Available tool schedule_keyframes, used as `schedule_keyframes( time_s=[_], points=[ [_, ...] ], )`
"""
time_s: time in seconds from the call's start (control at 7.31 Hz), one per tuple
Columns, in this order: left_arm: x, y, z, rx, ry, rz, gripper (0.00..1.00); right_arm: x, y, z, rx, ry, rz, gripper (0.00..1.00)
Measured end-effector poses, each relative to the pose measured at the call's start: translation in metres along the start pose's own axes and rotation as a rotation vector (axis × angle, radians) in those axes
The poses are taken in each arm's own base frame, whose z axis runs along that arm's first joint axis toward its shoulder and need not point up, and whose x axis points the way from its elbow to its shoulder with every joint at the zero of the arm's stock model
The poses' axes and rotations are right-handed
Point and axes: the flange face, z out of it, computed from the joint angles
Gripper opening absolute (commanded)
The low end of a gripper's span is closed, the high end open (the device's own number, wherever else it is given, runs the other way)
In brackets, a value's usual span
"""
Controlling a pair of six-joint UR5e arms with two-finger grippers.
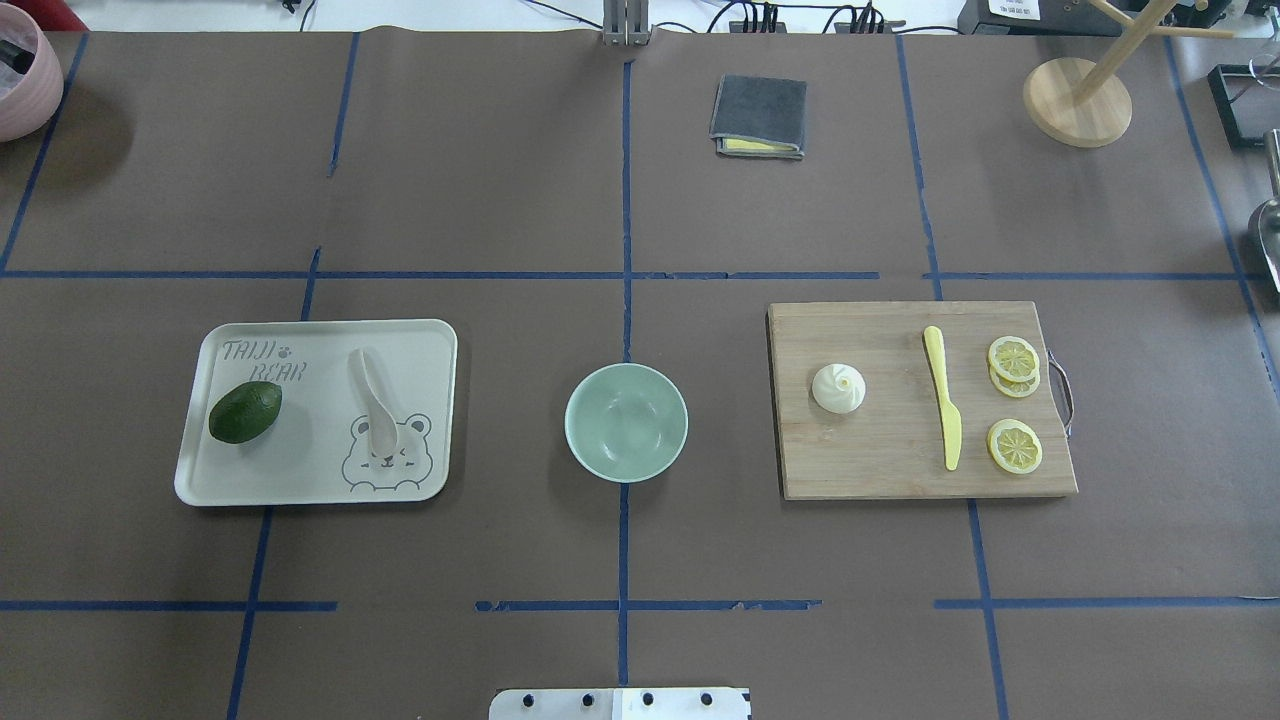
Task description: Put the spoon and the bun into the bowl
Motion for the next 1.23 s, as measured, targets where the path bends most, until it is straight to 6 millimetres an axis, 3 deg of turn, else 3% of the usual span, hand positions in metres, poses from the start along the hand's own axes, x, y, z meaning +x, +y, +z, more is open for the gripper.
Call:
schedule_keyframes(
  time_s=[0.55,1.23],
  points=[
    [0.005,-0.005,-0.007,0.030,-0.020,0.037,1.00,-0.014,-0.007,-0.012,0.022,0.000,-0.018,1.00],
    [0.040,-0.046,-0.041,0.372,-0.107,0.370,1.00,-0.082,-0.057,-0.034,0.071,0.016,-0.180,1.00]
  ],
)
